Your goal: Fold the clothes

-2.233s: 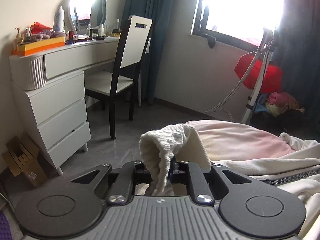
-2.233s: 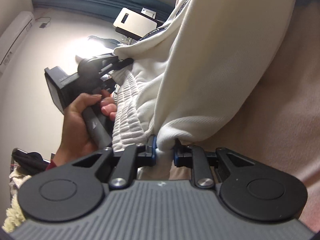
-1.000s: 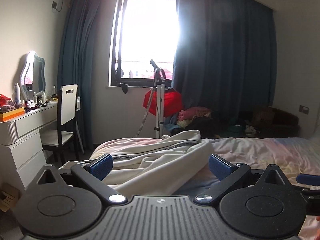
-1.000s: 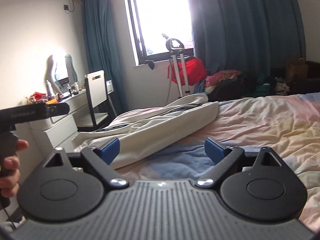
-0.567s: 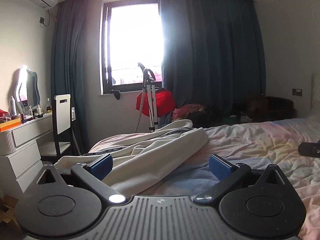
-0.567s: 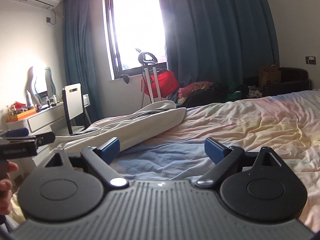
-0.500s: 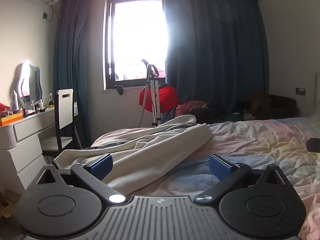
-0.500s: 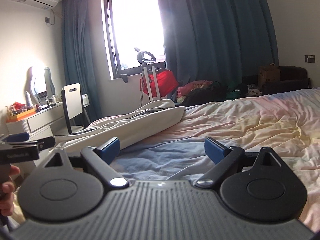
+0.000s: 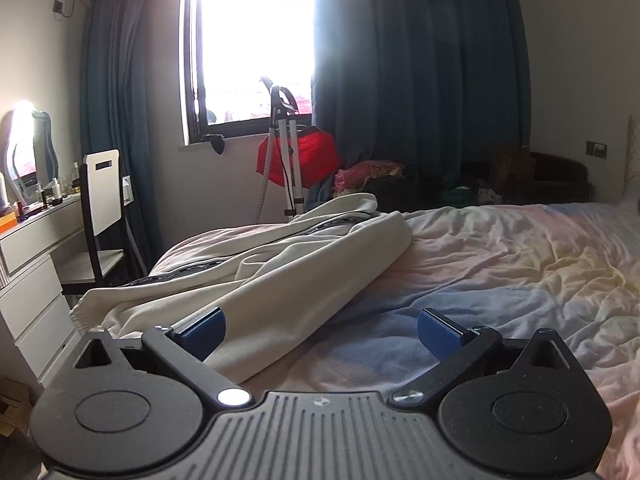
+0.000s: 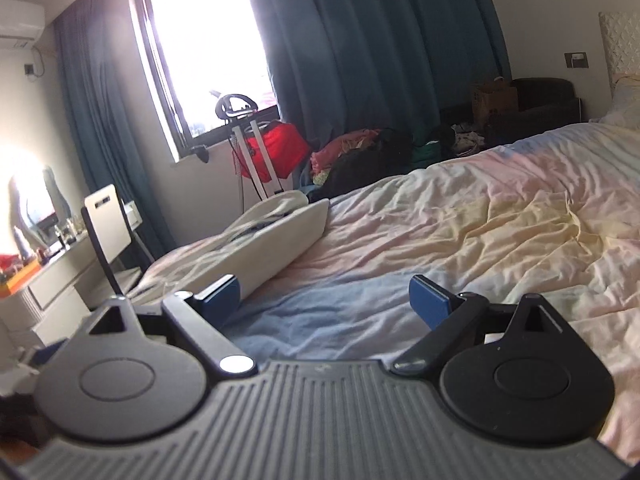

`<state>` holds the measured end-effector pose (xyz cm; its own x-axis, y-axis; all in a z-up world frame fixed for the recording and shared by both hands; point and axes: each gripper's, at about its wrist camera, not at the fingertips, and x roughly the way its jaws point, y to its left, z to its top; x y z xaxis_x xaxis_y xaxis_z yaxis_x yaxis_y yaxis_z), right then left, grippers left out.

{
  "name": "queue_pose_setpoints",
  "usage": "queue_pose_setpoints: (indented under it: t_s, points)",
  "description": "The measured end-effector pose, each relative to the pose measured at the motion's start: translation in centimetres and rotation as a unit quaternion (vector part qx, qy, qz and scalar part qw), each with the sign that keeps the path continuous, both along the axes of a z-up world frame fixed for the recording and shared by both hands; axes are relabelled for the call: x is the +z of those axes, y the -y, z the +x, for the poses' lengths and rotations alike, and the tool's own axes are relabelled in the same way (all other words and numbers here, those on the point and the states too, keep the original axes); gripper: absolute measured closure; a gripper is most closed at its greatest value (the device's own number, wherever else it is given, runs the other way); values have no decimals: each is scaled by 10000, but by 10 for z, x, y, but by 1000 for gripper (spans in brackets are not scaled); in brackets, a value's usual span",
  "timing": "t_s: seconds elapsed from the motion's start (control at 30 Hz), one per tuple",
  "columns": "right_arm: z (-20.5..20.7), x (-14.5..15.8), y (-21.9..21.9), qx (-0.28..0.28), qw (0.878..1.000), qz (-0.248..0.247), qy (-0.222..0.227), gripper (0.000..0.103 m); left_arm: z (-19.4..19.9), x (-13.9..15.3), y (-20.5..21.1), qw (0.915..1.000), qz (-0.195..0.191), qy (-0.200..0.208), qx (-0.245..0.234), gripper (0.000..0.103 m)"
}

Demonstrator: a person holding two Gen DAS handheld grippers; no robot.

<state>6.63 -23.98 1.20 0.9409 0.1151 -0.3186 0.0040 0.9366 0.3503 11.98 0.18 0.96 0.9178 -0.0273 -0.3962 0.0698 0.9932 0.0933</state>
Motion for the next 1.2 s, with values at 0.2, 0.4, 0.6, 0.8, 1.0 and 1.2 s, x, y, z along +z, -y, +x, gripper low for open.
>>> queue_pose_setpoints:
  t_s: [0.2,0.4,0.6,0.8,1.0,1.2]
  points:
    - [44,4,23,-326,9986,281,310,10,124,-15,47,9984,265,-433,-253,1]
    - [102,-65,51,-430,9973,24,-591,10,276,-48,102,9961,711,-462,-240,6]
    - [153,-107,82,-720,9932,444,-796,10,416,-95,145,9922,1063,-653,9,18]
    - [192,-145,85,-906,9905,160,-1026,10,454,-115,176,9875,1443,-563,-306,80]
    - [196,-142,73,-1017,9924,-142,-682,10,399,-89,179,9910,1217,-153,-536,98]
    - [173,-127,61,-989,9942,-258,-322,10,286,-32,159,9946,607,167,-828,99]
